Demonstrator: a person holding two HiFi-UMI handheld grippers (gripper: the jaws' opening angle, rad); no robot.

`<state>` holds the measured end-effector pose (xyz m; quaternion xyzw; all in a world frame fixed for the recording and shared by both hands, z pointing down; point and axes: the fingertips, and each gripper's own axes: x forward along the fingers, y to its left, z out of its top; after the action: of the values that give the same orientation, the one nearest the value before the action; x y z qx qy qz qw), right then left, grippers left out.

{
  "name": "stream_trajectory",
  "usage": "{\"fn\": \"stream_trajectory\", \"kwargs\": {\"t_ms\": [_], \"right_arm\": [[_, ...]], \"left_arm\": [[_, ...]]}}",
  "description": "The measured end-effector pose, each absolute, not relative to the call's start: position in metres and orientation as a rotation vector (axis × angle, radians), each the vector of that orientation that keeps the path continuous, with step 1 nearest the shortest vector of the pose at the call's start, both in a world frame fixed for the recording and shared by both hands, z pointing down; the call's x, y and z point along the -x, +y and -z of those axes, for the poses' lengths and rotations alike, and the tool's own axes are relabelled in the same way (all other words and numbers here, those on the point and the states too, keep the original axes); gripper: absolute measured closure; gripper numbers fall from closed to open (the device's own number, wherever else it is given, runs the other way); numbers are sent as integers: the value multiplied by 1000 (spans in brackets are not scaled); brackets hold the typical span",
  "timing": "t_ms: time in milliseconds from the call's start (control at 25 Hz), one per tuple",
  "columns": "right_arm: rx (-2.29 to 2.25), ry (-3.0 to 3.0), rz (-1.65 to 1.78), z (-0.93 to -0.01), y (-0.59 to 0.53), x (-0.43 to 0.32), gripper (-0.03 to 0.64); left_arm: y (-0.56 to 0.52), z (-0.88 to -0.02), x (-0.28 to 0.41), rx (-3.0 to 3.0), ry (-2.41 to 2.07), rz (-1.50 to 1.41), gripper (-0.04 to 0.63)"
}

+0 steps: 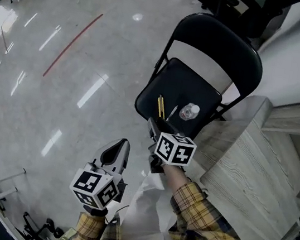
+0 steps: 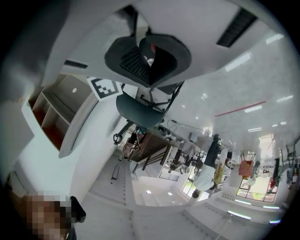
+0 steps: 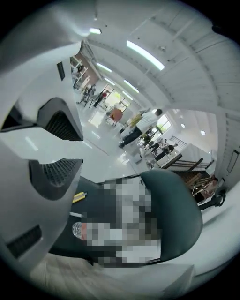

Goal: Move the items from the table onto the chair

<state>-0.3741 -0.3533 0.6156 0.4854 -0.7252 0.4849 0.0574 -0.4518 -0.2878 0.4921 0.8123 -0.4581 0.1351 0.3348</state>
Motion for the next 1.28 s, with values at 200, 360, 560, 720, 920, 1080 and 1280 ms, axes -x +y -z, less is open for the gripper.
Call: {"fn": "stream_trajectory", "kwargs": {"t_ms": [200,360,560,720,920,1080,1280], "right_arm": [[-1364,-2479,-1446,-487,-295,380,495],[-1352,-2664,-1300,-404,-238,361,556],[-1433,-2782,-1128,-343,-165,296,584],[-1631,-2737,-998,-322,-101,205,592],[-1937,-2603,-878,-306,-16,75,597],[-2109,-2506,-769,-292,54,-16,598],[-2291,-2383,-703,-278,123,-99,598]], "left_arm": [[-292,-405,431,-2260,-1199,-320,591],[-277,-353,390,-2369,-1128,-325,591],[-235,-320,306,-2509,-933,-367,591],[-185,-303,222,-2589,-761,-369,591],[-112,-285,111,-2676,-564,-367,591],[-51,-276,28,-2720,-411,-348,591],[19,-267,-54,-2743,-205,-351,591]]}}
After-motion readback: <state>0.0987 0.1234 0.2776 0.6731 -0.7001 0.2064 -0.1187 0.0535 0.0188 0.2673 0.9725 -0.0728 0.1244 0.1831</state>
